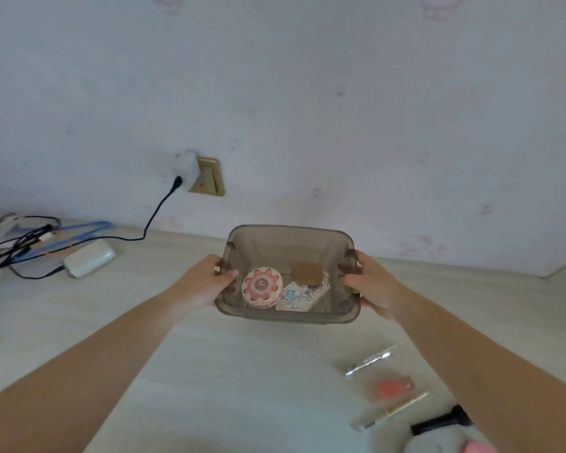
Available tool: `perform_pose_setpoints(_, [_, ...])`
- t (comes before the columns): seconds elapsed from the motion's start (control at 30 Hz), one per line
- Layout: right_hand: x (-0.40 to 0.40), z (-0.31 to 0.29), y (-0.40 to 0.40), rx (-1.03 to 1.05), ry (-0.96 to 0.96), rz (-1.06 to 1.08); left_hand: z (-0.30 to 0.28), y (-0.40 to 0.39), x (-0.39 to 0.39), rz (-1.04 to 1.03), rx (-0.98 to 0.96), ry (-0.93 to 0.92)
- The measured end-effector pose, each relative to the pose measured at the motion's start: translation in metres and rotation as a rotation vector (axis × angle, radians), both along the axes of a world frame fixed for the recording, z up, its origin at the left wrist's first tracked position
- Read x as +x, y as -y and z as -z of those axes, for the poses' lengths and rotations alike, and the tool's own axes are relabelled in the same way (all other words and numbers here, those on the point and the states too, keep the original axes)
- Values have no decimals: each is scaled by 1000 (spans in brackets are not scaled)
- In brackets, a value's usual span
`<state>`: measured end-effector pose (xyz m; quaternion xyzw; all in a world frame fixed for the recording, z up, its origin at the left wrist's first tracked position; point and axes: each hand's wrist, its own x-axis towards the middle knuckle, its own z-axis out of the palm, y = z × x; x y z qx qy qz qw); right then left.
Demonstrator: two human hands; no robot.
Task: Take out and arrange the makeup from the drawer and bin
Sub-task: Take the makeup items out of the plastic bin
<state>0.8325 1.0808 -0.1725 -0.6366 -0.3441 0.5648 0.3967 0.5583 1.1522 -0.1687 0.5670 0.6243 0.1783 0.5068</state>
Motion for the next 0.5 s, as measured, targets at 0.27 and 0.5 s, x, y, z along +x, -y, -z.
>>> perform_pose_setpoints(0.27, [-53,27,-41,-55,53,-31,31,-27,-58,30,-24,-81])
perform_pose_setpoints(0.5, [-62,25,-54,-70,199,-49,43,-42,-65,120,3,-187])
